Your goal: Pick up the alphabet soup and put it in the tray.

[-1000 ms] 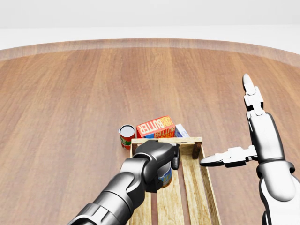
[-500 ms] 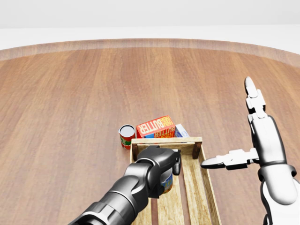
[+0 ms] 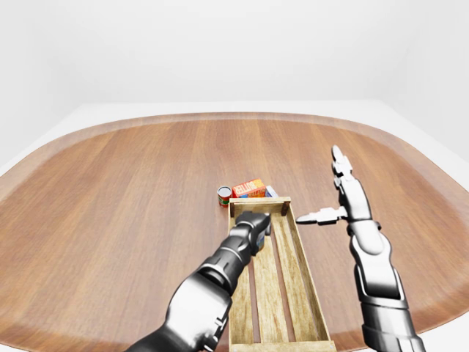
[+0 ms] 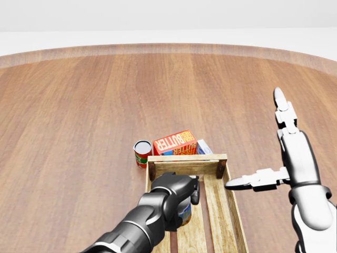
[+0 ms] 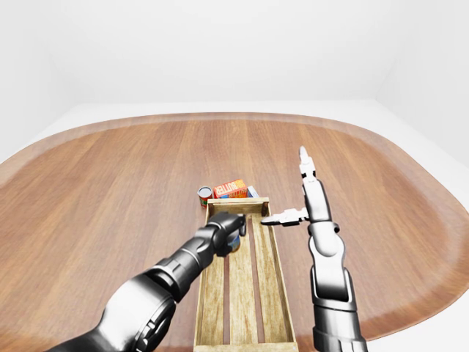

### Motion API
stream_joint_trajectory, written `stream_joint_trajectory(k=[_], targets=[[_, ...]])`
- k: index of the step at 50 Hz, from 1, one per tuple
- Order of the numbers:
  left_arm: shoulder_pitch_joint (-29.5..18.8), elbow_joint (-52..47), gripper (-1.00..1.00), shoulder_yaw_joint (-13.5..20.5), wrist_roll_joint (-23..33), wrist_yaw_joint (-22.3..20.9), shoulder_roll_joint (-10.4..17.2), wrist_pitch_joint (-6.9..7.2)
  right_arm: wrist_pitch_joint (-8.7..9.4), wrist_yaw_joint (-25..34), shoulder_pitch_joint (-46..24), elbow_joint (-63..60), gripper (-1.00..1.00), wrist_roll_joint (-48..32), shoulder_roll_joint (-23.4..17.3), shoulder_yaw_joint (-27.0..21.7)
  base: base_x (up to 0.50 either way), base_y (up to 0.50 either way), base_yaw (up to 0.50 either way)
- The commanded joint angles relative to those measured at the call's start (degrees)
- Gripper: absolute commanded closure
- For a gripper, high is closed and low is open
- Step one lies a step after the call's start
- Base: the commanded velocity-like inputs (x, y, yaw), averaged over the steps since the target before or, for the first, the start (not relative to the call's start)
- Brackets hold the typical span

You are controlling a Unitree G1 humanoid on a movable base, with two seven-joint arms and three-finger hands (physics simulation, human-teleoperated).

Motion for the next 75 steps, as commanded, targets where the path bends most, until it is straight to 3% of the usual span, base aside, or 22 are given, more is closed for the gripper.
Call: stream_joint_trajectory(k=[1,45,46,47,75], targets=[[1.0,-0.9,1.0,0.9,-2.2,0.5,-0.5,0.0,0.0,-0.2,-0.2,0.3,-0.98,-0.3,0.2,0.4,0.0,0.0,0.0],[1.0,-0.1,1.0,1.7,-1.4,0.8,-0.9,0.0,0.0,-0.5,-0.2,0.6,-0.99,0.2,0.3,0.5,0.0,0.0,0.0],[1.0,-0.1,0.86,1.8,-1.4,0.7,-0.9,0.0,0.0,-0.5,-0.3,0.7,-0.98,0.2,0.3,0.6,0.0,0.0,0.0],[1.2,-0.1,-1.0,1.8,-1.5,0.6,-1.0,0.0,0.0,-0.5,-0.3,0.8,-0.99,0.2,0.3,0.5,0.0,0.0,0.0],[1.2,-0.2,-1.0,1.9,-1.7,0.7,-1.1,0.0,0.0,-0.6,-0.1,0.2,-0.98,0.1,0.5,0.8,0.0,0.0,0.0]])
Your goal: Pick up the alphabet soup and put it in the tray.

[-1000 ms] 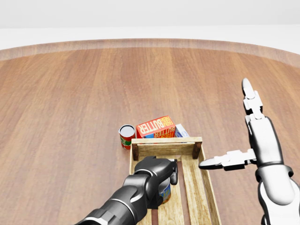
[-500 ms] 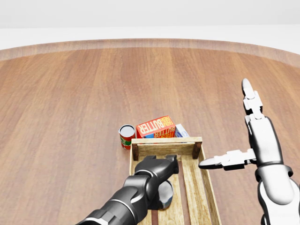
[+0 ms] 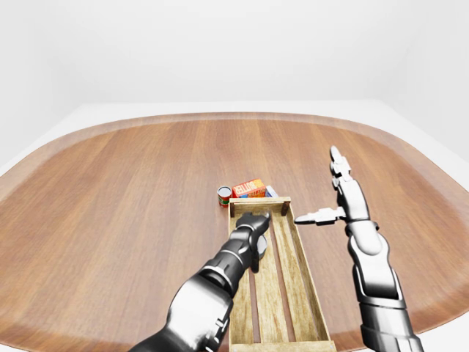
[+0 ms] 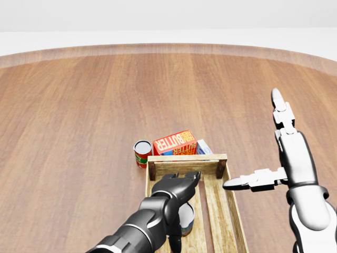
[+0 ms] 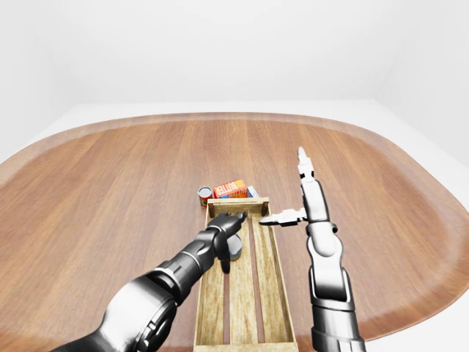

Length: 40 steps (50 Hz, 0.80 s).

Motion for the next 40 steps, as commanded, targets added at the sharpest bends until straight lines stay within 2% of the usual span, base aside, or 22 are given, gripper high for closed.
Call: stream_joint_trajectory(k=[1,14,19,33,40], targets=[[0.4,-1.2,-1.0,0.1,-2.0,-1.2,-0.2,0.0,0.0,-0.2,0.0,0.0,-0.99,-0.3,0.1,0.2,0.0,0.0,0.0],[-1.7,-1.9,-1.0,0.9,-4.9,-1.4,0.5,0.0,0.0,0.0,-0.7,-0.6,-0.99,-0.7,0.2,0.7,0.0,0.0,0.0],[-2.6,-2.5,-1.0,0.8,-6.2,-1.5,1.2,-0.47,0.0,0.0,-0.8,-0.6,-0.98,-0.8,0.2,0.8,0.0,0.0,0.0],[-2.8,-4.9,-1.0,0.8,-9.6,-1.8,4.7,-1.76,0.0,0.0,-1.0,-0.6,-0.99,-1.1,0.3,1.0,0.0,0.0,0.0],[-2.8,-8.7,-1.0,1.5,-13.5,-2.3,6.7,-1.74,0.0,0.0,-1.1,-0.5,-0.99,-1.3,0.4,1.2,0.0,0.0,0.0]])
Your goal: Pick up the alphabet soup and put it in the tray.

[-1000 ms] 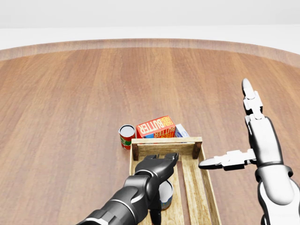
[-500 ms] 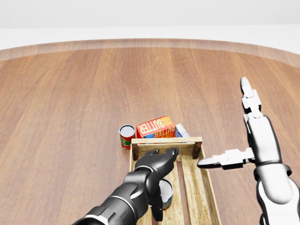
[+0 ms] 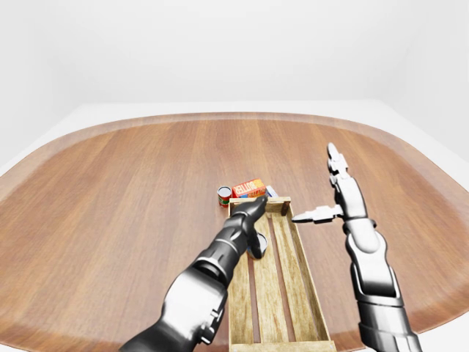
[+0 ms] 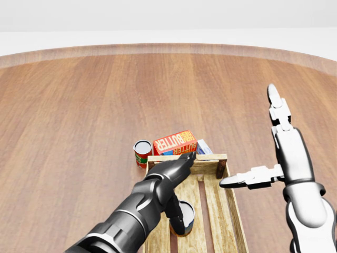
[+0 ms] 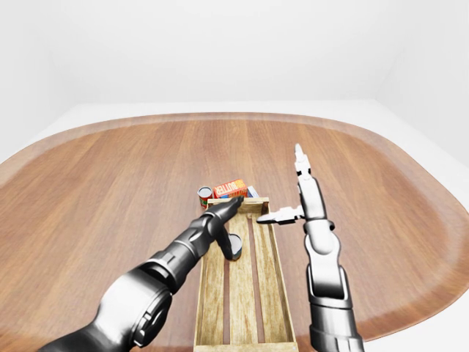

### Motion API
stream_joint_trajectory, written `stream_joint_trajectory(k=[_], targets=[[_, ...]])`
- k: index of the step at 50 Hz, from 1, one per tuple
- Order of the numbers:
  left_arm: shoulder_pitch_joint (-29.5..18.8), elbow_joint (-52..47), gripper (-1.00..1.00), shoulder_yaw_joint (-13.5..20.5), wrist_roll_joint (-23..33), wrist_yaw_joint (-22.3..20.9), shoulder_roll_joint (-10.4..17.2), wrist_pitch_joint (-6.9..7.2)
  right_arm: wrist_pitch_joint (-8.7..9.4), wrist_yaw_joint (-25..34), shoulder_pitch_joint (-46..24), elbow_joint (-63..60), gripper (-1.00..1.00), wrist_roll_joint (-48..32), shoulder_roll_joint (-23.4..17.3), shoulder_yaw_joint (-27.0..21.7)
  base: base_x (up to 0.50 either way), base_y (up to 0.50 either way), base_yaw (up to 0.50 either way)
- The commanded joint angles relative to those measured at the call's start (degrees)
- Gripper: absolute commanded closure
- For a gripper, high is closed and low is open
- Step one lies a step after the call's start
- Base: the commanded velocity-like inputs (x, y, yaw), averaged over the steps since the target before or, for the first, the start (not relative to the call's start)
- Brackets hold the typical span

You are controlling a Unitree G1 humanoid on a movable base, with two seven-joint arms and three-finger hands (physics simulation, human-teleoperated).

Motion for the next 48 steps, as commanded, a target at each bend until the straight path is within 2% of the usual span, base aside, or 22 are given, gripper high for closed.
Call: stream_joint_trajectory(k=[1,7,8,12,16,22,27,31,48], targets=[[0.0,-5.6,-1.0,0.4,-4.5,-0.3,4.0,-0.87,0.0,-0.1,-0.2,0.1,-1.0,-0.6,0.1,0.4,0.0,0.0,0.0],[0.5,-13.5,-1.0,1.1,-10.1,-0.9,5.0,0.69,0.0,-0.1,-0.3,0.1,-0.99,-0.8,0.3,0.7,0.0,0.0,0.0],[0.9,-16.8,-1.0,2.0,-11.9,-1.6,5.2,0.69,0.0,-0.1,-0.4,-0.1,-0.98,-0.9,0.3,0.7,0.0,0.0,0.0],[2.6,-25.5,-1.0,1.5,-14.1,-3.6,6.6,0.69,0.0,0.1,-0.3,-0.3,-0.99,-1.0,0.3,0.8,0.0,0.0,0.0],[5.1,-37.2,-1.0,2.6,-16.9,-6.0,8.7,0.69,0.0,-0.1,-0.2,0.2,-0.99,-1.2,0.6,1.1,0.0,0.0,0.0],[9.4,-49.8,-1.0,2.8,-18.4,-8.4,11.4,0.69,0.0,-0.1,-0.3,0.2,-0.99,-1.5,0.7,1.4,0.0,0.0,0.0],[13.7,-60.0,-1.0,3.5,-19.7,-9.4,12.5,0.69,0.0,0.0,-0.3,0.1,-0.99,-1.9,0.9,1.8,0.0,0.0,0.0],[16.9,-64.2,-1.0,3.8,-21.0,-9.0,13.1,0.69,0.0,0.0,-0.6,-0.1,-0.98,-2.2,1.1,2.2,0.0,0.0,0.0],[23.7,-69.0,-1.0,3.8,-24.0,-6.6,13.9,0.69,0.0,-0.5,-0.3,0.2,-0.99,-2.3,2.2,3.3,0.0,0.0,0.0]])
